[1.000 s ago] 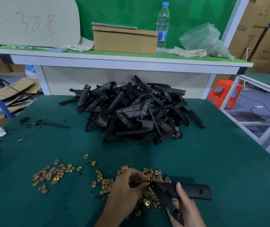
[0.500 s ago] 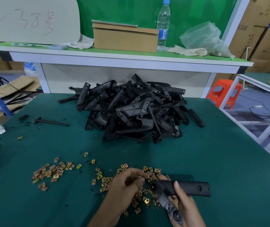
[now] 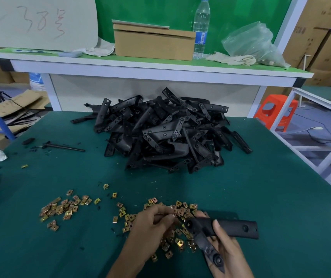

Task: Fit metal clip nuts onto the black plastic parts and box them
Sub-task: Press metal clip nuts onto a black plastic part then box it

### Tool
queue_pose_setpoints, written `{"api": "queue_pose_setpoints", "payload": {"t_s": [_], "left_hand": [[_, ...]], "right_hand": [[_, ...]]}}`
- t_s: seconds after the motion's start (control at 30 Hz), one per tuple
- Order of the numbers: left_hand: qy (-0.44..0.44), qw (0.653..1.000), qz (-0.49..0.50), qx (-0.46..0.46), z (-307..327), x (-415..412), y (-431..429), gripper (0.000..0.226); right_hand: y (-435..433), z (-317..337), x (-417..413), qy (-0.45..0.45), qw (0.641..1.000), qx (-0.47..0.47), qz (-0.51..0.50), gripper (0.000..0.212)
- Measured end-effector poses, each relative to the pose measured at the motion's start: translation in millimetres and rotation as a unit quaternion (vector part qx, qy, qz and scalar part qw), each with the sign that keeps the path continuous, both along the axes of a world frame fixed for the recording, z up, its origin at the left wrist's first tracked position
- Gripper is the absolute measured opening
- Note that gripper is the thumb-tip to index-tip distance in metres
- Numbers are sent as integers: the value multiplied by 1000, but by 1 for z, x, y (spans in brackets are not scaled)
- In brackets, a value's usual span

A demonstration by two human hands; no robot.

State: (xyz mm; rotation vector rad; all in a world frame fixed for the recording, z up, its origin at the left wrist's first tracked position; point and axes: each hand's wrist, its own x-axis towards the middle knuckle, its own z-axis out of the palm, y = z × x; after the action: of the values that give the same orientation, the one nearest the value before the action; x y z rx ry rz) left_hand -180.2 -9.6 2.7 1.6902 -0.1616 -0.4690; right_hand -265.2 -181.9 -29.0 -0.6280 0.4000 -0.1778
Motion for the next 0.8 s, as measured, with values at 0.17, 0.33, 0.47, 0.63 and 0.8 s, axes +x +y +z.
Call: {"api": "queue_pose_setpoints", "payload": {"t_s": [0.17,0.33,0.47,0.63,0.8], "left_hand": [[-67,997,-15,26,1,-5,2,22],[15,999,-16,-43,0,-16,0,14],[97,985,-19,-139,0,-24,-1,5],[130,977,-28,-164,-1,-30,-6,10],[163,972,-39,-167,-1,-39,-14,11]], "right_hand": [[-1,-6,-1,-10,1000,-6,-9,47],[-1,-8,-3,-12,1000,-2,-25,54],[0,-4,1,1,999,-38,-22,43],[0,-2,3,-9,998,-36,-52,45],[0,-1,2,-24,998,-19,-55,40]]}}
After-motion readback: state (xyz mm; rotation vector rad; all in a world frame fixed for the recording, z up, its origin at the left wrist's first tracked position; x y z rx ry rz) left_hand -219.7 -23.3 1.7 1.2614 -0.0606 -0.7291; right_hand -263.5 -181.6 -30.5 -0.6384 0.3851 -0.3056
